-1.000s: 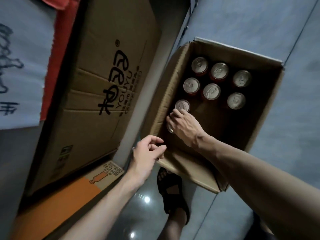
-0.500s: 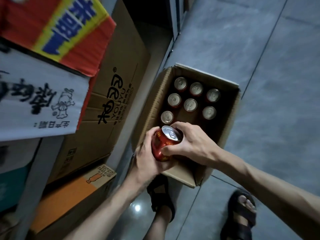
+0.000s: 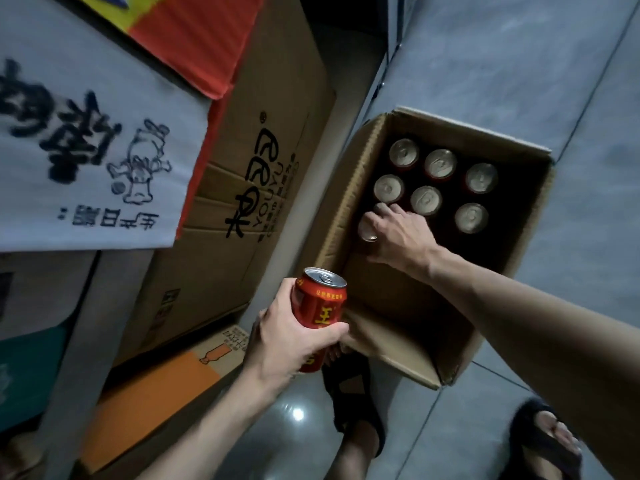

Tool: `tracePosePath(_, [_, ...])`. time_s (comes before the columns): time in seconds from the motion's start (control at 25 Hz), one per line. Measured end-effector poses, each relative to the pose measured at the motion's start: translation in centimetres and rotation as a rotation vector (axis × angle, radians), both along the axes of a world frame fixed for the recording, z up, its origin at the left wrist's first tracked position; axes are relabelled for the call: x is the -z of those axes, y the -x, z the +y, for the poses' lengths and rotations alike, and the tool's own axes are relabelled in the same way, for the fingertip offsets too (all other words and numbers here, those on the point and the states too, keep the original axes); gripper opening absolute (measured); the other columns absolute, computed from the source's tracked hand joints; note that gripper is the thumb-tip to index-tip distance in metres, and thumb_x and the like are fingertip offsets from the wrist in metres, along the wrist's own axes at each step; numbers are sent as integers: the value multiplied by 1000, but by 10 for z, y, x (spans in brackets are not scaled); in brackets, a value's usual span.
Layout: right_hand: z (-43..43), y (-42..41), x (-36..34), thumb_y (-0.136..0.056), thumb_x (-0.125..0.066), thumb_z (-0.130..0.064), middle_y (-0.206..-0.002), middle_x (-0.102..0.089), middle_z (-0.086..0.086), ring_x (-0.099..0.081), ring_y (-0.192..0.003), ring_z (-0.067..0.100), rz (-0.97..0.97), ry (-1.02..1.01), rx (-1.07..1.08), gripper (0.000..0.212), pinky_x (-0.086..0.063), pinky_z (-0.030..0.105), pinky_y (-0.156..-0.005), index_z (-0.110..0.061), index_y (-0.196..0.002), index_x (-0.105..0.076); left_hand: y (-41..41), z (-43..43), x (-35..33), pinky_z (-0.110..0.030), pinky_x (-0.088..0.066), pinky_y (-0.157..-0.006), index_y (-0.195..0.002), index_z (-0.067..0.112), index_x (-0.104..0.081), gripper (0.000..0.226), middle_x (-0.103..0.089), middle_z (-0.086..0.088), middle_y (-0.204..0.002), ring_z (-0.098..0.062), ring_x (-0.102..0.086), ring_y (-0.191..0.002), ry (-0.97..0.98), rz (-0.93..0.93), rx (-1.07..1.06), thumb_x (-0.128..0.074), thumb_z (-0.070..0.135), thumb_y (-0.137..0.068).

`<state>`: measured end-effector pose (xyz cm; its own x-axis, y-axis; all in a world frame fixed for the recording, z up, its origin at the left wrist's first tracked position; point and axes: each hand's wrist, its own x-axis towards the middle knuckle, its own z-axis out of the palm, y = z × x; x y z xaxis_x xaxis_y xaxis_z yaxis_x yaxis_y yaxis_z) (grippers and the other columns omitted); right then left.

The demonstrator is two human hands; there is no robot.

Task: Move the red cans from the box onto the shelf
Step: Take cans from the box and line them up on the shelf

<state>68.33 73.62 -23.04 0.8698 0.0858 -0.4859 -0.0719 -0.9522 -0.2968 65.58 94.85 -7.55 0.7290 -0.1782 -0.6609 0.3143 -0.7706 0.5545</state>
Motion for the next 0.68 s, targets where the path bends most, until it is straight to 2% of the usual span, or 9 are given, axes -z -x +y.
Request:
tracePosePath(0.08, [15,-3,28,-87,-64,-34,-125,-54,7,-55,-111,26,-85,72,-17,48,-45,35,-69,-18,-129,-45,-2,13,12,-16,-48,-74,-108,37,-54,73,-67,13,-96,4,-63,-87,-20,12,-5,-79,62,-44])
tracePosePath(0.12, [20,-4,36,-93,-54,-27,-119,-56,8,-56,-106,27,-160,89,-6,36,-43,35,-66,-15,-126,-46,-3,17,17,-18,-49,-75,-108,38,-54,72,-67,13,-96,4,-64,-87,-12,25,-20,-79,62,-44])
tracePosePath(0.2, [26,-4,47,-99,-43,-19,-110,-59,10,-58,-98,28,-235,95,21,24,-42,36,-63,-12,-121,-47,-3,19,22,-24,-53,-79,-107,39,-55,71,-68,12,-97,2,-65,-89,7,49,-40,-80,61,-44])
tracePosePath(0.32, [26,-4,49,-98,-45,-15,-107,-59,9,-59,-94,28,-238,69,45,22,-39,34,-58,-11,-119,-46,-3,14,22,-26,-54,-79,-109,37,-56,71,-68,9,-97,-3,-66,-89,27,58,-54,-81,59,-46])
tracePosePath(0.4, [22,1,39,-89,-57,-16,-109,-59,9,-59,-96,28,-188,33,69,35,-42,34,-59,-11,-121,-44,-3,9,20,-25,-53,-78,-110,34,-58,70,-69,7,-98,-5,-66,-90,43,82,-64,-82,55,-48])
tracePosePath(0.52, [6,24,-3,-68,-74,-33,-107,-62,4,-58,-95,26,-97,-187,319,61,-49,36,-72,-15,-119,-48,4,0,3,-28,-55,-81,-104,27,-65,70,-73,3,-95,-11,-70,-90,82,147,-128,-81,57,-43])
tracePosePath(0.6, [-15,46,-50,-61,-77,-45,-97,-65,-4,-60,-87,19,-28,-441,625,63,-50,33,-76,-22,-114,-54,12,-11,-20,-28,-55,-80,-99,22,-69,68,-76,0,-91,-12,-72,-87,109,189,-170,-82,56,-42])
tracePosePath(0.68, [-39,67,-104,-58,-75,-51,-92,-66,-15,-62,-83,5,20,-674,830,56,-50,25,-74,-34,-109,-58,18,-24,-49,-33,-55,-81,-99,19,-70,66,-76,-3,-90,-17,-73,-86,171,254,-207,-84,51,-43])
